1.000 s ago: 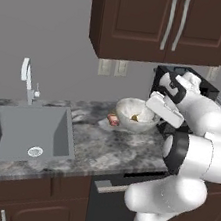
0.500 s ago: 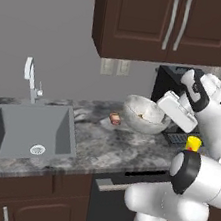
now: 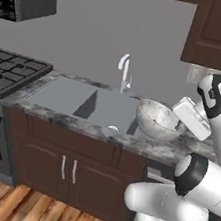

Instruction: Move the cup from next to the sink to the open cabinet. Then, move the bowl with the pear to the fridge to clear the area for faucet cleaning.

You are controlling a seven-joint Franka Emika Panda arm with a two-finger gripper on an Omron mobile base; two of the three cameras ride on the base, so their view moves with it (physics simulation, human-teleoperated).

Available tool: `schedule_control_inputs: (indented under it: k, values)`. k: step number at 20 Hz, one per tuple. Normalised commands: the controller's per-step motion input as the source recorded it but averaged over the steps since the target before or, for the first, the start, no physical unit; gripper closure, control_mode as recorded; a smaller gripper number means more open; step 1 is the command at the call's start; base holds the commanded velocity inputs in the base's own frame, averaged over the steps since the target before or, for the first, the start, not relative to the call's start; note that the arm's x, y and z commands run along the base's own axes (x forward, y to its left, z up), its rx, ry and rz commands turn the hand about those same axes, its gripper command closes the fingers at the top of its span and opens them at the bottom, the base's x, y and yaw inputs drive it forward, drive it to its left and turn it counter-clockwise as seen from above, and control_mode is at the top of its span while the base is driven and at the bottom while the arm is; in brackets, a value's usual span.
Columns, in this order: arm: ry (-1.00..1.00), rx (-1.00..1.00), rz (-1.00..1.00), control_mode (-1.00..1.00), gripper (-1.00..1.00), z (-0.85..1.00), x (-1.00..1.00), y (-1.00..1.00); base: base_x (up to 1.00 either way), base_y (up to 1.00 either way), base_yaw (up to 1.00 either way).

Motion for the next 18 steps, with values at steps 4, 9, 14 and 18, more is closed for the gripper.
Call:
schedule_control_inputs:
  k: [4, 9, 14, 18]
  values:
    - [0.0, 0.0, 0.0, 1.0, 1.0, 0.0, 0.0, 0.0, 0.0, 0.04, 0.96]
    - [0.0, 0.0, 0.0, 1.0, 1.0, 0.0, 0.0, 0.0, 0.0, 0.03, 0.92]
    - [0.0, 0.0, 0.0, 1.0, 1.0, 0.0, 0.0, 0.0, 0.16, 0.09, 0.83]
    - [0.0, 0.0, 0.0, 1.0, 1.0, 0.0, 0.0, 0.0, 0.6, 0.28, 0.63]
